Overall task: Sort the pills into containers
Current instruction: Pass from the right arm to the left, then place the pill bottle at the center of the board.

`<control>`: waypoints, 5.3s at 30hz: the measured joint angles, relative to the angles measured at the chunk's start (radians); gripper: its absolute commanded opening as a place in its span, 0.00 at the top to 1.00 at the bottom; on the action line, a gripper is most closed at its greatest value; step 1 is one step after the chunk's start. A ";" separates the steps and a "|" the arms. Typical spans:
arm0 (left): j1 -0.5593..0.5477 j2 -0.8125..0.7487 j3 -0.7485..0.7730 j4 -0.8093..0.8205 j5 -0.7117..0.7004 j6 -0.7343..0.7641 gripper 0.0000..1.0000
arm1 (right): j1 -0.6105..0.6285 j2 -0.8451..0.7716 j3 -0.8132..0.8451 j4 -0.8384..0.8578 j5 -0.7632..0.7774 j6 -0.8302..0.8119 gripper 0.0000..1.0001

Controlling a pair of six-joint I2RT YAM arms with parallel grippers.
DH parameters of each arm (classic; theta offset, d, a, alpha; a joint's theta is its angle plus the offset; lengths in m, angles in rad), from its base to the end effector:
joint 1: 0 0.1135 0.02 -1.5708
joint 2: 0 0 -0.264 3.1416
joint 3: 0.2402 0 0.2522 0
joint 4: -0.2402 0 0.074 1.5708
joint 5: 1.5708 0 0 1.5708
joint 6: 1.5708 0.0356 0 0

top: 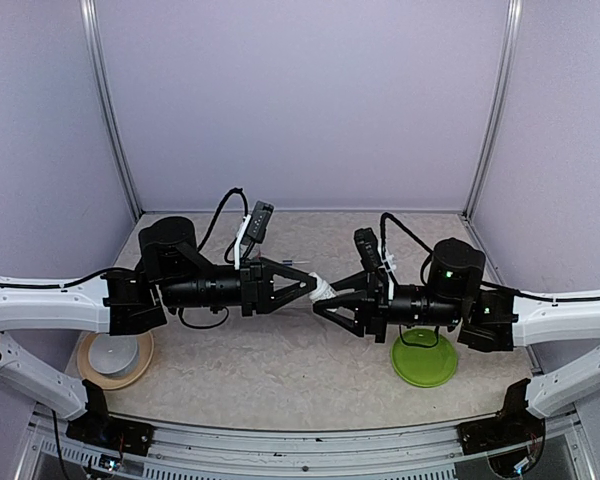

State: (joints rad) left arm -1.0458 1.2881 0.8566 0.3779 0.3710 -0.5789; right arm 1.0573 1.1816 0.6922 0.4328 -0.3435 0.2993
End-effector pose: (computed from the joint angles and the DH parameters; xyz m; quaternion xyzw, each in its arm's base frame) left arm 0.1397 -0.2669 0.3133 0.2885 0.6646 -0.5829 0.3678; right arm 0.1230 0.2424 0.2895 -0.3740 0.6219 0.5213 0.4490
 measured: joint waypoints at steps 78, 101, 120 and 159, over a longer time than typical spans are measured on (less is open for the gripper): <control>0.359 0.066 -0.032 -0.461 -0.627 0.126 0.79 | -0.007 -0.061 -0.029 -0.175 0.352 -0.032 0.00; 0.575 0.364 0.068 -0.428 -0.655 0.192 0.81 | -0.013 -0.076 -0.079 -0.173 0.359 -0.020 0.00; 0.639 0.519 0.160 -0.360 -0.641 0.242 0.78 | -0.014 -0.078 -0.085 -0.173 0.359 -0.014 0.00; 0.659 0.466 0.179 -0.328 -0.542 0.247 0.06 | -0.016 -0.050 -0.084 -0.159 0.344 -0.015 0.00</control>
State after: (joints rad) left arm -0.3866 1.7538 1.0359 0.0502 -0.1707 -0.3317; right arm 1.0416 1.1320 0.6083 0.2733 0.0006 0.2840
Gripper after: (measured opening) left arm 0.916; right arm 0.996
